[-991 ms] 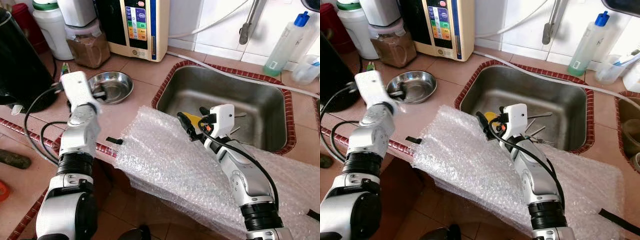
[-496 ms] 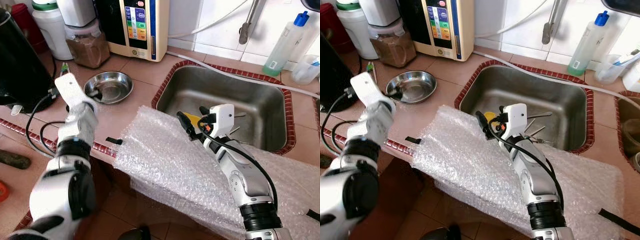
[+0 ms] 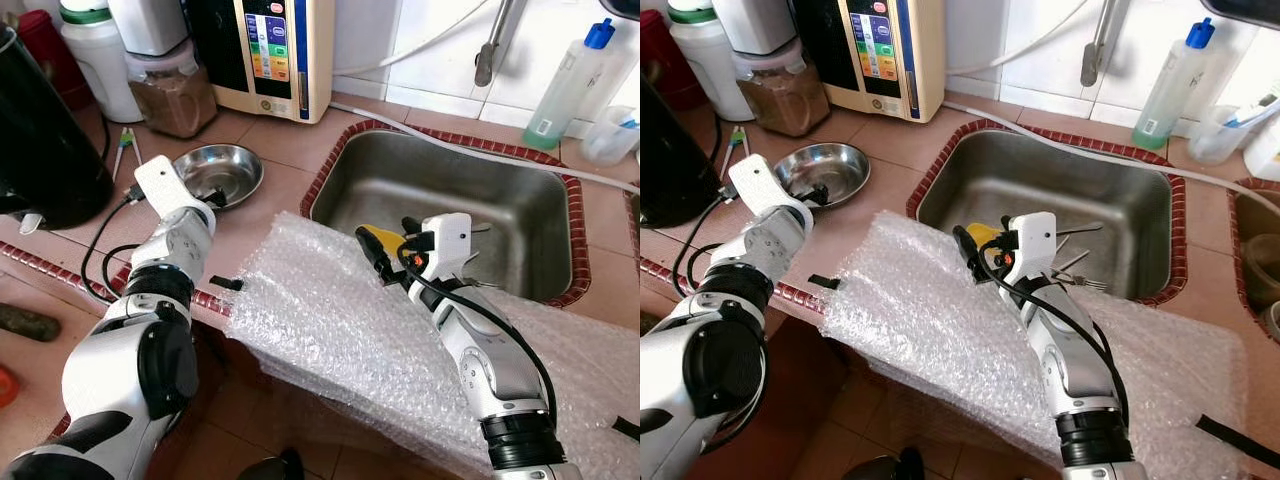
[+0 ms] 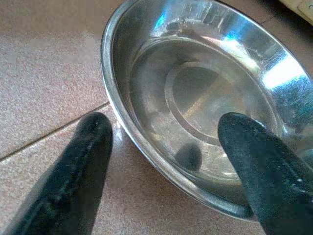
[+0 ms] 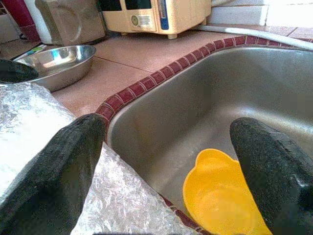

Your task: Kitchen organization

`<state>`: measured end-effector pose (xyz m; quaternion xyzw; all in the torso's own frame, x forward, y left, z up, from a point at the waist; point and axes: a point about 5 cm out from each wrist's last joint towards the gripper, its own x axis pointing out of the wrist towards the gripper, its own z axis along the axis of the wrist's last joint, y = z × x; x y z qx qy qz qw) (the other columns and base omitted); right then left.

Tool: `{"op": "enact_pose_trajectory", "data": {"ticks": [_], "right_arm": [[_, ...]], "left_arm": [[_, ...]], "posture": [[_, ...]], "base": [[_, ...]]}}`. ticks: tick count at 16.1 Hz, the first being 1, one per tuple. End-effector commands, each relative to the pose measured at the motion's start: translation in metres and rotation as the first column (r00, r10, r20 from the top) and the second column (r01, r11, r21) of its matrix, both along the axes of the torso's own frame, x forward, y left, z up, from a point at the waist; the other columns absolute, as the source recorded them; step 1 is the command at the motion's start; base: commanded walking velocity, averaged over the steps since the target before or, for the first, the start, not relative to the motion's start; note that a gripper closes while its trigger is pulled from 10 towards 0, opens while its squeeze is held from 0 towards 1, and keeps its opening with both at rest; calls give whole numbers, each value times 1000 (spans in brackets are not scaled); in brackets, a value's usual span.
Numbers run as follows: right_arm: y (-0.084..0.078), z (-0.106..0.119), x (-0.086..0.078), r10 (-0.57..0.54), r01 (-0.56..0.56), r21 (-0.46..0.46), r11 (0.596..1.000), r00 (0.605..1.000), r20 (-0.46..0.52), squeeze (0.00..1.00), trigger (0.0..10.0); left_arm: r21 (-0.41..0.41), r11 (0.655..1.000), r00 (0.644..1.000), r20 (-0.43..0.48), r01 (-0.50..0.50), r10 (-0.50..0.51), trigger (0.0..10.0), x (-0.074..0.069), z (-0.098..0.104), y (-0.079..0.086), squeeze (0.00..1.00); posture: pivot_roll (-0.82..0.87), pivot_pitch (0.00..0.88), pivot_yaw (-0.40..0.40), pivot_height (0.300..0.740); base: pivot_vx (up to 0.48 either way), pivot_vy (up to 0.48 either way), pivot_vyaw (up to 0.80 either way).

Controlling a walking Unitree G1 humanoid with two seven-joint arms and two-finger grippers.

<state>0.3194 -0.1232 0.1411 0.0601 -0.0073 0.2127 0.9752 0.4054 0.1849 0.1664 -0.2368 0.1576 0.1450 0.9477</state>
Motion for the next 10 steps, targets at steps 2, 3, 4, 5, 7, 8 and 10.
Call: {"op": "enact_pose_trajectory", "data": {"ticks": [2,3,4,5,7,8,10], "right_arm": [[-2,1,-2,-6,6,-1,1000,1000,6,420,10000],[-2,1,-1,-9,9,1,1000,1000,6,420,10000],[-2,1,-1,-10,10,1,1000,1000,6,416,10000],[-1,1,-1,-10,10,1,1000,1000,6,420,10000],[-1,1,-1,-11,11,0,1000,1000,6,420,10000],[-1,1,-1,-12,12,0,1000,1000,6,416,10000],[-2,1,0,-12,12,-1,1000,1000,7,424,10000]], "left_arm": [[-60,998,999,-39,12,-14,0,-1,-6,-5,0],[-73,997,999,-41,13,-16,0,-1,-5,-4,0],[-75,997,999,-42,13,-16,0,0,-5,-4,0],[-74,997,999,-38,20,-22,0,0,-4,-4,0],[-9,999,999,-15,52,-52,0,1,-1,-3,0],[-15,999,998,-23,50,-50,0,0,-3,-2,0],[8,998,997,-32,67,-67,0,-1,-6,-1,0]], "posture": [[-55,121,92,740],[-53,120,94,740],[-53,119,94,740],[-53,118,95,740],[-51,116,95,740],[-50,115,95,740],[-47,114,93,740]], "base": [[0,0,0],[0,0,0],[0,0,0],[0,0,0],[0,0,0],[0,0,0],[0,0,0]]}}
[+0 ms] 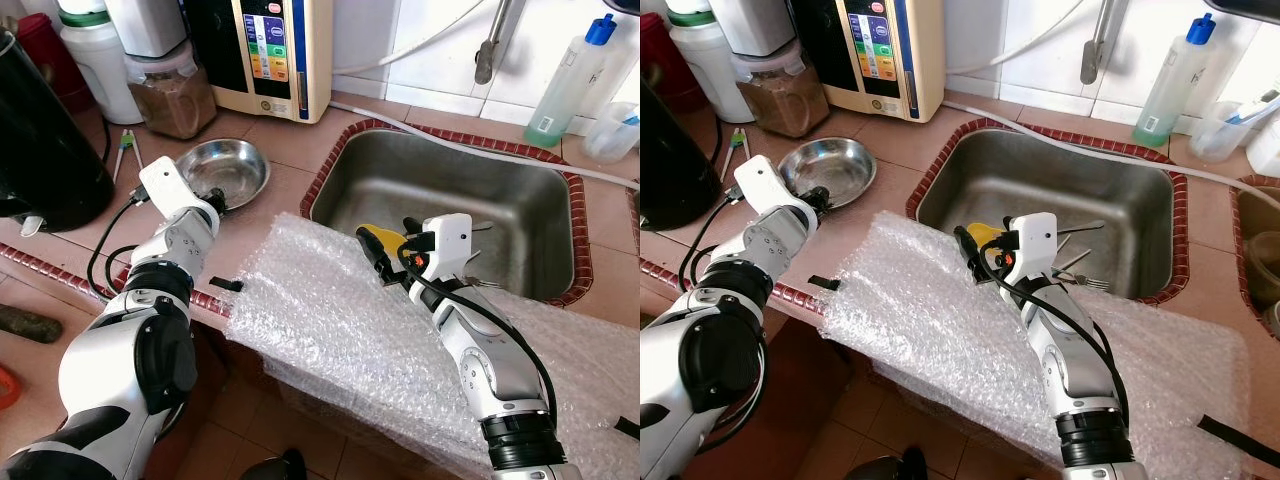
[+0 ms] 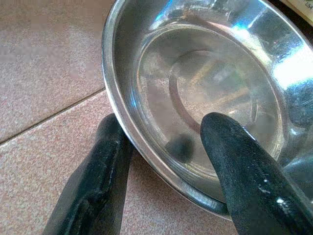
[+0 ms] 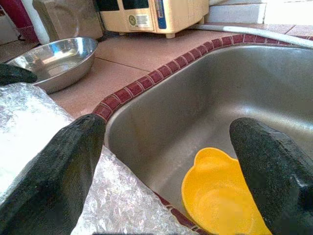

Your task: Kitchen organization

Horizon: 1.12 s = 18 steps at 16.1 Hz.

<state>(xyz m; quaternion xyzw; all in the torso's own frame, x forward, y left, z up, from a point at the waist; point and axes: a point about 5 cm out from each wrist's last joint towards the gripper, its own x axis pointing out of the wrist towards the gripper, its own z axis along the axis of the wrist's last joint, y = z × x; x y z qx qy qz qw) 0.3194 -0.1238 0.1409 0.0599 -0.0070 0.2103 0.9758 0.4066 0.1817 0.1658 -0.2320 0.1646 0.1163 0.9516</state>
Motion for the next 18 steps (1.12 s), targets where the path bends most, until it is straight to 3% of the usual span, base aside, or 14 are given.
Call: {"op": "enact_pose_trajectory", "data": {"ticks": [1,7,10,14,18], "right_arm": [[-1,2,1,-6,6,-1,1000,1000,10,420,10000],[-2,12,1,50,-52,31,998,997,53,416,10000],[3,27,-4,171,-180,66,982,979,114,416,10000],[5,24,-5,210,-216,53,975,972,103,408,10000],[15,25,-13,318,-324,55,945,943,98,412,10000]], "left_arm": [[41,998,999,-18,44,-43,0,-2,-5,1,0],[94,988,993,-22,119,-118,0,-4,-9,7,0],[116,979,986,3,166,-168,0,-6,-13,12,0],[141,972,981,14,188,-192,0,-7,-14,13,0],[167,969,980,45,181,-191,0,-7,-12,15,0]], "posture": [[-44,112,92,740],[-39,104,94,740],[-39,104,91,740],[-35,105,82,740],[-38,107,72,740]], "base": [[0,0,0],[0,0,0],[0,0,0],[0,0,0],[0,0,0]]}}
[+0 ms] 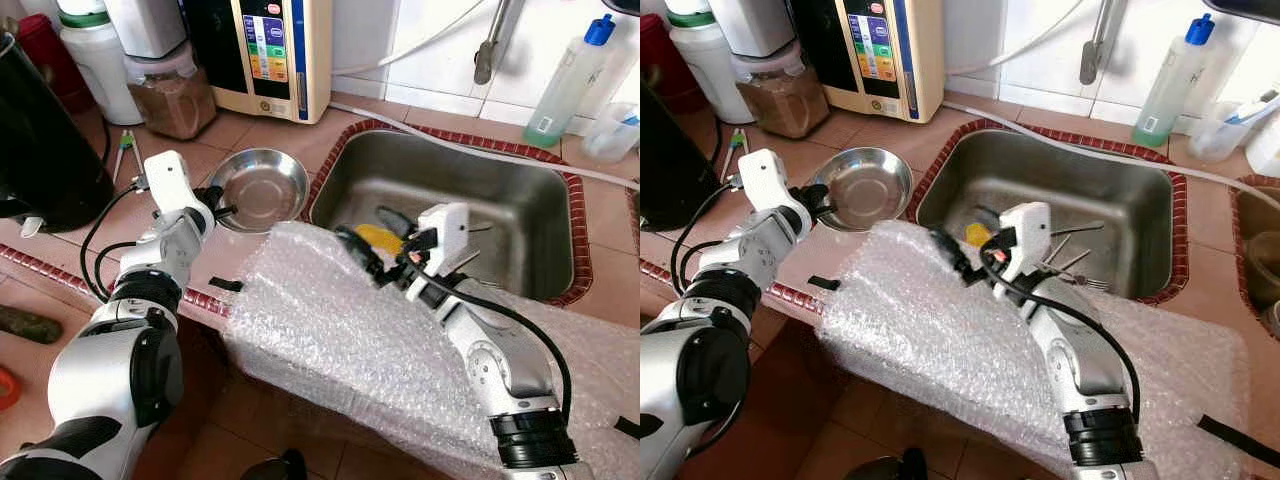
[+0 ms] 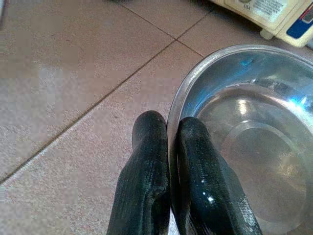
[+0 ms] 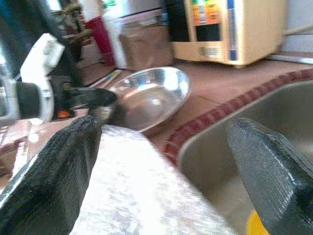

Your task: Kitchen organization

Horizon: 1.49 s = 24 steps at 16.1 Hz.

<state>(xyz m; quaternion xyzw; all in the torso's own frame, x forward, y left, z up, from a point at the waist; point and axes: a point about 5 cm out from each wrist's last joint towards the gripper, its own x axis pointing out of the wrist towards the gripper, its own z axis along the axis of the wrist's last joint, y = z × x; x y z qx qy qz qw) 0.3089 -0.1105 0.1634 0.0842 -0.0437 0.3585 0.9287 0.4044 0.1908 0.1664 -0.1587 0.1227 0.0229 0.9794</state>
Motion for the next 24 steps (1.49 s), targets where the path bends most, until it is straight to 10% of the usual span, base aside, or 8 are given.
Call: {"op": "enact_pose_trajectory", "data": {"ticks": [1,7,8,17,20,24], "right_arm": [[1,1,-3,19,-19,-4,1000,1000,3,412,10000],[1,2,-5,42,-42,-6,999,999,-5,325,10000],[1,2,-5,56,-56,-5,998,998,-11,0,10000],[-7,13,11,-100,99,17,995,994,41,0,10000],[-12,32,25,-174,181,290,940,983,-50,0,10000],[-8,35,30,-187,195,306,932,981,-57,0,10000]], "left_arm": [[24,999,999,-24,-27,27,0,-5,-12,7,0],[-136,989,967,239,-54,85,0,-1,17,3,0],[-139,990,957,281,-27,65,0,-1,20,-2,0],[-176,975,844,536,137,-22,0,-5,50,-36,0],[-105,963,808,571,248,-146,0,-13,50,-69,0],[-127,932,794,570,341,-212,0,-23,42,-99,0]], "posture": [[-39,108,70,740],[-42,106,47,740],[-41,104,44,740],[-44,86,31,740],[-34,81,28,740],[-35,75,28,740]], "base": [[0,0,0],[0,0,0],[0,0,0],[0,0,0],[0,0,0],[0,0,0]]}}
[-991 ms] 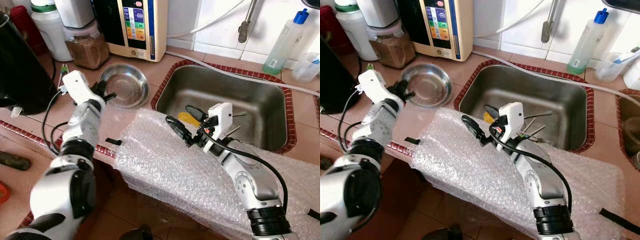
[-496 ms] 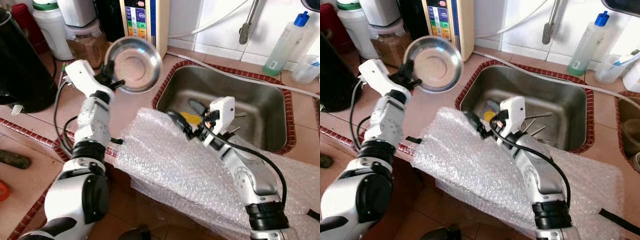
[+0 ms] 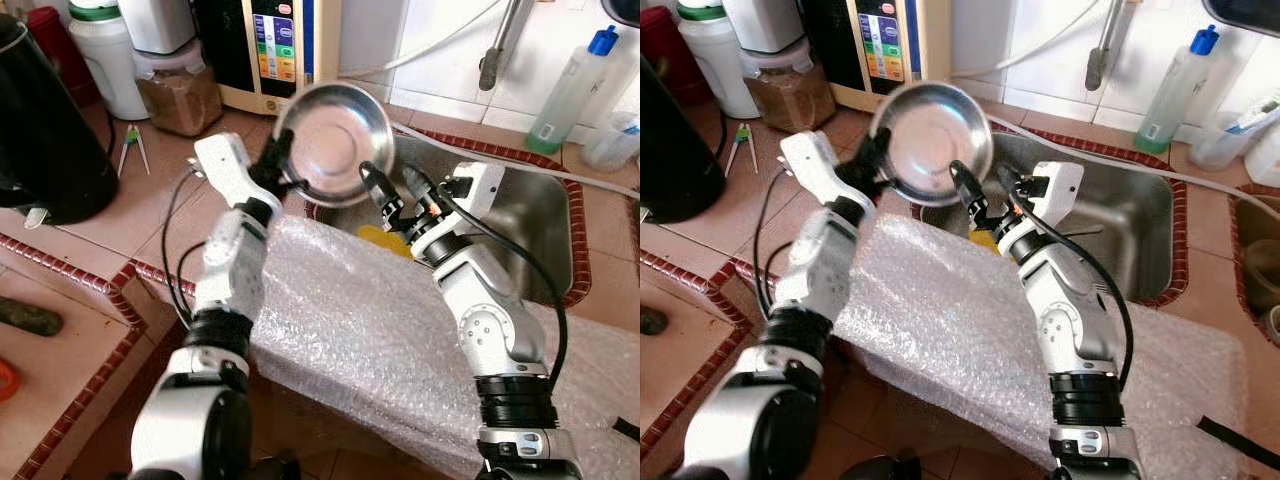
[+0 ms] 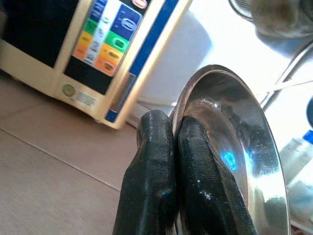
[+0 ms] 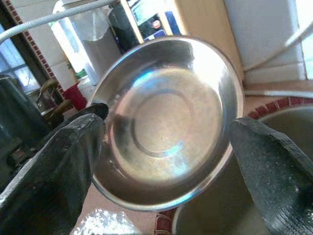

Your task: Kitchen organization

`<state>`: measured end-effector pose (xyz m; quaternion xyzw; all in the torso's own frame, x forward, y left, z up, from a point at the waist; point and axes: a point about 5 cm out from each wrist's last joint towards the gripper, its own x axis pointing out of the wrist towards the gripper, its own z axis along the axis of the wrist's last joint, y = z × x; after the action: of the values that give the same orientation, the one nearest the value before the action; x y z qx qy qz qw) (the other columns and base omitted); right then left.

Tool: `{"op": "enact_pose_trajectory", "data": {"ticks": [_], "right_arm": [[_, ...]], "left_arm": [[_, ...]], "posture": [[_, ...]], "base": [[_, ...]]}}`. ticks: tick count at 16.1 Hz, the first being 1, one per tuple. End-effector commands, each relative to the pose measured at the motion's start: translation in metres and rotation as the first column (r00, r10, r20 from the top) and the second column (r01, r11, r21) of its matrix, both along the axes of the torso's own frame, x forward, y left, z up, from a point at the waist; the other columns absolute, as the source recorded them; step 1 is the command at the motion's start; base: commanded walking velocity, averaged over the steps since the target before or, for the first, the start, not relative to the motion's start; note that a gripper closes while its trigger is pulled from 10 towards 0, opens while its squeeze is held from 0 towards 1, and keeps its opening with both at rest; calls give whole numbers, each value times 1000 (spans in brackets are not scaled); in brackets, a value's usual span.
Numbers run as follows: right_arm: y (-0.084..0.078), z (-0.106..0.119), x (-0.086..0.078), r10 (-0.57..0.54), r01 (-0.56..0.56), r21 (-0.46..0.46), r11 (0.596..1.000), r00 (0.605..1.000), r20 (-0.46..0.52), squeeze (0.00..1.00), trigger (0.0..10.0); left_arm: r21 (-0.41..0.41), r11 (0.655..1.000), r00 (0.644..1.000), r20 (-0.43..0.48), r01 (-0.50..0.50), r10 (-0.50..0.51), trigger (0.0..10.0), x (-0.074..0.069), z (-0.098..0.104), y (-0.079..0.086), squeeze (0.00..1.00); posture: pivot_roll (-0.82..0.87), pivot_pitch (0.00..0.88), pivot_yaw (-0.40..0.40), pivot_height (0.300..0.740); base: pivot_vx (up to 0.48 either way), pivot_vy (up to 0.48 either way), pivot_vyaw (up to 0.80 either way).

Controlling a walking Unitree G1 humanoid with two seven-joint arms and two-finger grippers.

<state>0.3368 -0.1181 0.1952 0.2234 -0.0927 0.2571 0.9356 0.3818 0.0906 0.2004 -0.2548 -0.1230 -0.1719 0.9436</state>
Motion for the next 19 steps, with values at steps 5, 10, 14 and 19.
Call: {"op": "enact_pose_trajectory", "data": {"ticks": [5,10,14,19], "right_arm": [[-21,-2,15,-252,252,-130,959,968,17,0,10000],[-27,-7,26,-297,294,-64,954,954,-47,0,0],[-19,-3,36,-253,251,-44,967,967,-44,0,1490],[-19,-3,39,-259,258,-26,966,964,-54,0,0]], "left_arm": [[0,998,995,74,68,-68,0,-10,16,-16,0],[-20,993,991,61,116,-115,0,-15,14,-21,0],[-15,980,979,46,200,-199,0,-20,9,-28,0],[-18,982,981,46,190,-189,0,-19,11,-24,0]], "posture": [[-30,63,31,740],[-28,63,33,740],[-25,63,36,740],[-24,68,37,740]], "base": [[0,0,0],[0,0,0],[0,0,0],[0,0,0]]}}
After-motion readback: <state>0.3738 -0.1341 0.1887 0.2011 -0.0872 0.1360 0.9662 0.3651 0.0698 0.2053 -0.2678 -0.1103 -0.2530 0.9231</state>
